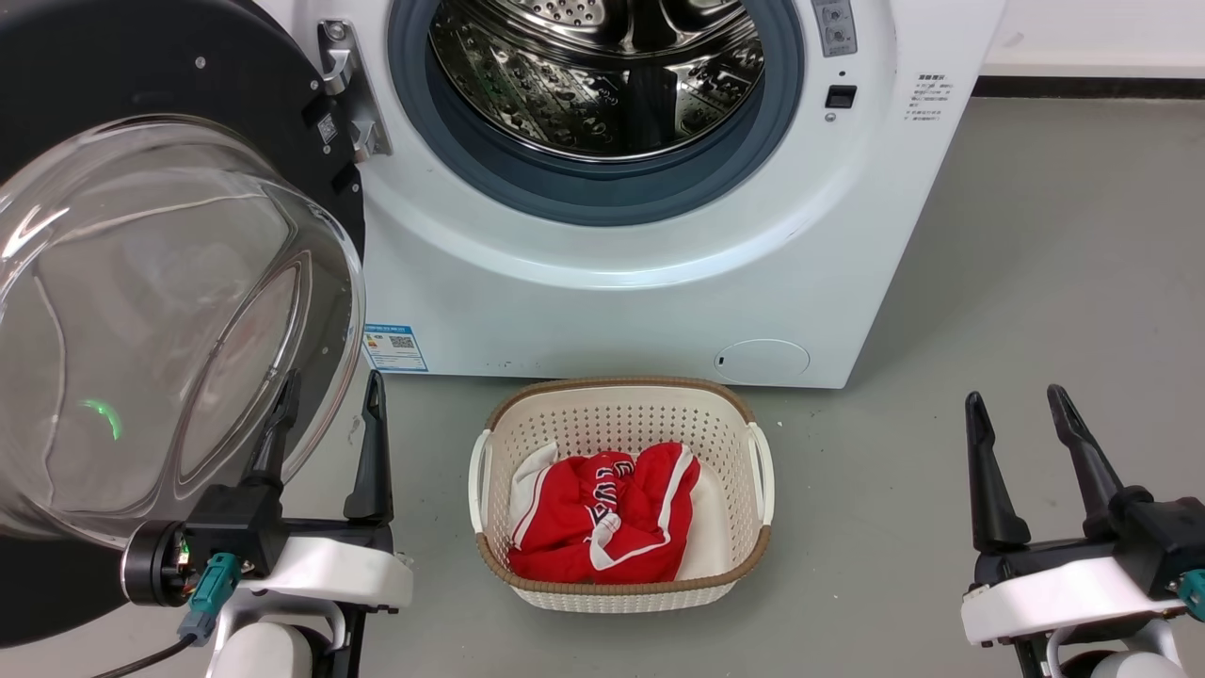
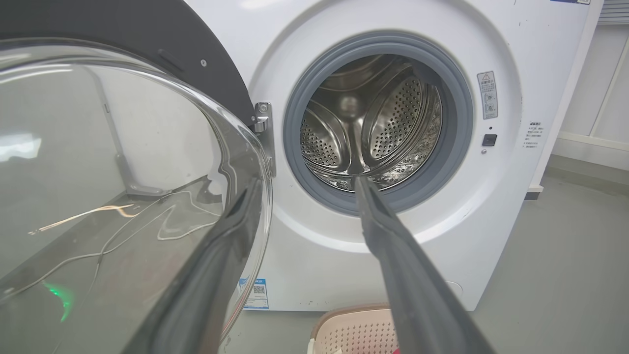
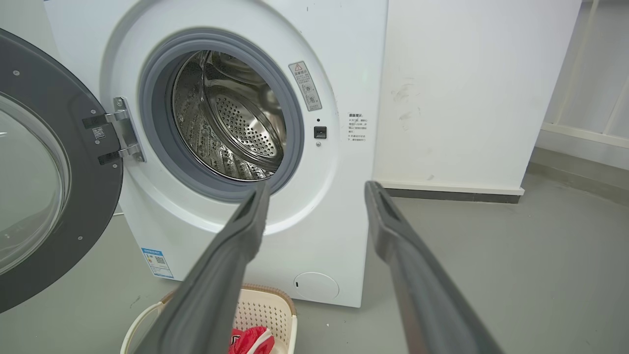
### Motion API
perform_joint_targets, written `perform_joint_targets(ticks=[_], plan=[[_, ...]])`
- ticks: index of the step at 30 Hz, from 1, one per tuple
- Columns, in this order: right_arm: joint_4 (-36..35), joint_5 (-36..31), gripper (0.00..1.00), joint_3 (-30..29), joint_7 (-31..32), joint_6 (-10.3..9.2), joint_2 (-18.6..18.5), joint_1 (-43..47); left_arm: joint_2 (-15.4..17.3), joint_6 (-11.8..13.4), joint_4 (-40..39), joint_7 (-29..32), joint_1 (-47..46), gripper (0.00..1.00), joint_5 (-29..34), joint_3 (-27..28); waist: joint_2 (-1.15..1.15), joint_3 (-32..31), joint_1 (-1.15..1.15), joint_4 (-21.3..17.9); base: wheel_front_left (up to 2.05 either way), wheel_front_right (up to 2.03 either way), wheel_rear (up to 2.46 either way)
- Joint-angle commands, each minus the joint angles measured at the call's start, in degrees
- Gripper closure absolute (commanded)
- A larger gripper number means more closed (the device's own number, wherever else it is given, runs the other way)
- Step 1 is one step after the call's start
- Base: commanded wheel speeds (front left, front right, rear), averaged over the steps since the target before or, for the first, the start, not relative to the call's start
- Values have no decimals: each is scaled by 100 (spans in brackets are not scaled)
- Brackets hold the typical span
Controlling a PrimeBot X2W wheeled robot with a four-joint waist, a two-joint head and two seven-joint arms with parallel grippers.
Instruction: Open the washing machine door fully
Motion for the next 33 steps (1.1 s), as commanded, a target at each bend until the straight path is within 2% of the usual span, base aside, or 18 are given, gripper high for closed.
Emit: perform_joint_targets(ticks=[1, 25, 26, 29, 33], plan=[[-21, -37, 0, 6, 7, -4, 8, 59, 22, 7, 6, -13, -5, 0, 27, 14, 0, 1, 0, -10, 0, 0, 0], [55, 53, 0, -46, -22, -4, 8, 22, 49, 37, 112, -13, -71, 0, 105, 36, 0, 35, 0, -115, 0, 0, 0], [63, 55, 100, -35, -2, 0, 0, 37, 16, 32, 120, 1, 7, 100, 64, 16, 0, 35, 0, -116, 0, 0, 0], [189, 127, 100, -7, 6, 0, 1, 80, -20, 27, 282, 54, 66, 100, -20, 32, 0, 32, 0, -118, 0, 0, 0], [242, 663, 100, 6, 77, 0, -20, 59, -30, 2, 369, 224, 14, 100, -497, 118, 0, 18, 0, -122, 0, 0, 0]])
